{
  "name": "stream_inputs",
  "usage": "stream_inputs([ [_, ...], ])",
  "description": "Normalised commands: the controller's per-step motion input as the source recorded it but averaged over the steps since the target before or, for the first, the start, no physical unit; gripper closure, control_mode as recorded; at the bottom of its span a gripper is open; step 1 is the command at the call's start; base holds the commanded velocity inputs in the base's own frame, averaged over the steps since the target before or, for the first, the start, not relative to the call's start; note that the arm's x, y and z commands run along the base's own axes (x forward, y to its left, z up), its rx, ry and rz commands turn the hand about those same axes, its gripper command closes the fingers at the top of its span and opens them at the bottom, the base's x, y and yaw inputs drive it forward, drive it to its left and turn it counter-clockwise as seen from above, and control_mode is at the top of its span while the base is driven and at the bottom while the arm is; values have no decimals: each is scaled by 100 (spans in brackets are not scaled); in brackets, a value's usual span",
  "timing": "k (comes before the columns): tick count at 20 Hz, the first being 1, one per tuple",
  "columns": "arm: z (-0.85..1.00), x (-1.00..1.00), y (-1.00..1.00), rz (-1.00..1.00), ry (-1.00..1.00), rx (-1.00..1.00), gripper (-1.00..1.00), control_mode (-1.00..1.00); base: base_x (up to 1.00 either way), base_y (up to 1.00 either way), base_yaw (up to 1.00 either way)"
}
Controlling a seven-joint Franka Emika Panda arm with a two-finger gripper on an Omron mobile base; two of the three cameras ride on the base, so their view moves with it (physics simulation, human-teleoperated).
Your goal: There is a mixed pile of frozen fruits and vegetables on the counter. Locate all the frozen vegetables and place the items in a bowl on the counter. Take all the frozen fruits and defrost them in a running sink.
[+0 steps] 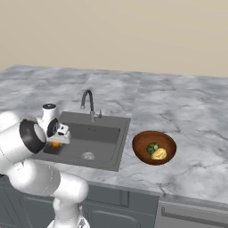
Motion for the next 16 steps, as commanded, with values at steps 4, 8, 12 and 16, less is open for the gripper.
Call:
stream_inputs([
  [4,-25,24,-42,0,0,-7,100,-100,0,0,0],
  [8,-26,25,-47,0,0,-5,100,-100,0,0,0],
  [12,-31,23,-41,0,0,-4,100,-100,0,0,0],
  [16,-44,11,-25,0,0,-3,100,-100,0,0,0],
])
